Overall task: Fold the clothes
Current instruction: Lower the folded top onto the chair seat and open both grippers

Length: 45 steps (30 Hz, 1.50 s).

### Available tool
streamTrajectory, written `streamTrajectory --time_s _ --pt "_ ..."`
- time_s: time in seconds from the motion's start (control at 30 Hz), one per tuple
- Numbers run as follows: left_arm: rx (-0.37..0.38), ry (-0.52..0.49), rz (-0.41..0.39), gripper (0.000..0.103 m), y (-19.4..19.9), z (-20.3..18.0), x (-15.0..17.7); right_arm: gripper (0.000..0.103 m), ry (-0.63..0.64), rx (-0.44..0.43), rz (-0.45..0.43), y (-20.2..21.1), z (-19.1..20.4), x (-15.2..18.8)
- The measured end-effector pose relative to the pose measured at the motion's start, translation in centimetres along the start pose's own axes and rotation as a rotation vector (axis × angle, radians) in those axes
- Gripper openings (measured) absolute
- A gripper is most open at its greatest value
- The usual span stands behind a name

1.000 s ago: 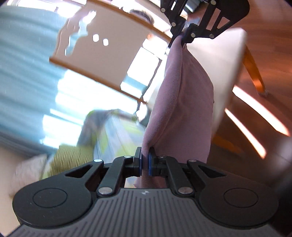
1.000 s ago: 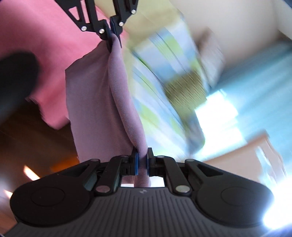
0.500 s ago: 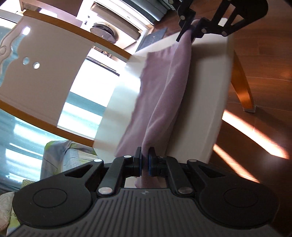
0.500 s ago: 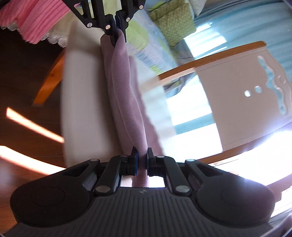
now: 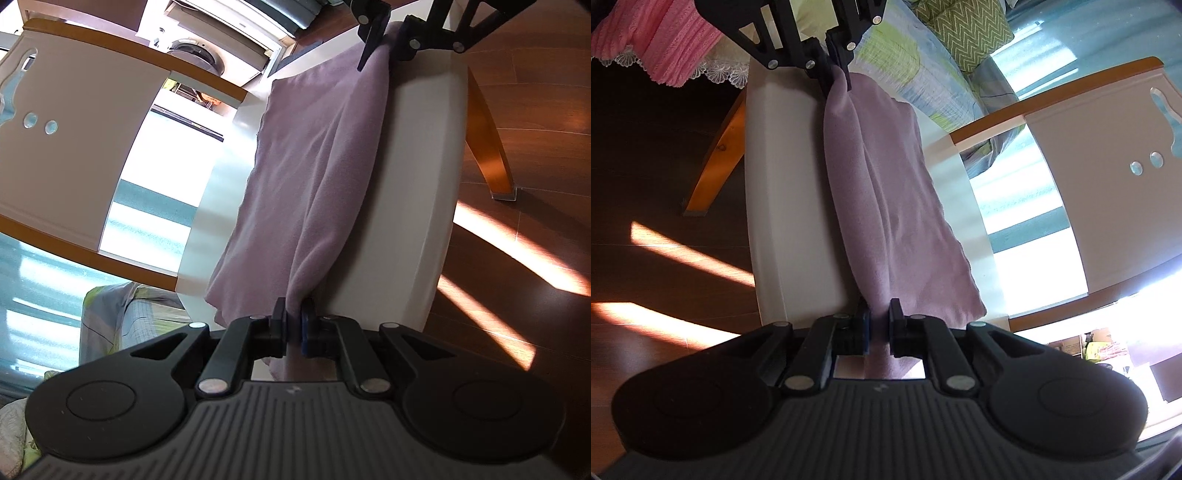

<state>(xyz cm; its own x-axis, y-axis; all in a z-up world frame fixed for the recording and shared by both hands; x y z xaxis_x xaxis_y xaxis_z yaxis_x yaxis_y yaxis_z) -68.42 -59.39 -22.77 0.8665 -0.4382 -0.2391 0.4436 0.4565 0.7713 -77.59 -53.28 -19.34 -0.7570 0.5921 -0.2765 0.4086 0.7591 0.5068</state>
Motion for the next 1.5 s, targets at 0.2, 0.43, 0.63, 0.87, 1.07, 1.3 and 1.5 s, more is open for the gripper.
streamTrajectory --time_s 0.2,0.43,0.63,0.87,1.07,1.3,1.5 --pt "0.021 0.025 -0.001 0.022 1.3 -0.7 0.9 0.022 -0.023 -0.021 -0.005 1.5 0.4 -0.7" --pt "0.028 0.117 -0.003 0.035 3.0 -0.5 2.0 0.036 -0.147 -0.116 -0.063 4.1 1.4 -3.1" --pt "0.064 0.394 -0.155 0.036 6.9 1.6 1.7 0.034 -0.571 -0.177 -0.089 4.3 -3.2 -3.2" --pt "0.082 0.612 -0.127 0.036 3.6 4.4 1.7 0.033 -0.753 -0.160 0.008 -0.4 -5.7 -0.4" --pt "0.082 0.551 -0.090 0.036 1.9 3.4 2.2 0.030 -0.732 -0.184 0.069 -1.2 -3.1 0.9" --pt "0.062 0.532 -0.071 0.034 0.5 4.9 2.6 0.027 -0.767 -0.151 0.098 -1.7 -2.7 -0.1" --pt "0.064 0.537 -0.063 0.033 0.8 4.2 3.0 0.028 -0.818 -0.159 0.119 -2.1 -2.7 0.1"
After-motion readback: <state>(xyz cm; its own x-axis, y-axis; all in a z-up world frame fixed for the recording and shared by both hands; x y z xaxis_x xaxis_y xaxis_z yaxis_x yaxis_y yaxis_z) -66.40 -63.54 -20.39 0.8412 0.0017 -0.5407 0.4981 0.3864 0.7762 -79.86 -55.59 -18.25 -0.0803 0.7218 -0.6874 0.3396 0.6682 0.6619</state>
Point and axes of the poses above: each gripper's, at about its wrist camera, not at the fingertips, and y roughly against the way its jaws point, z to its left, x to its underside, the point moved 10 cm from there along -y, roughly the way its jaws point, and after that the axes turned 11 degrees about x, right-handed, at the moved point
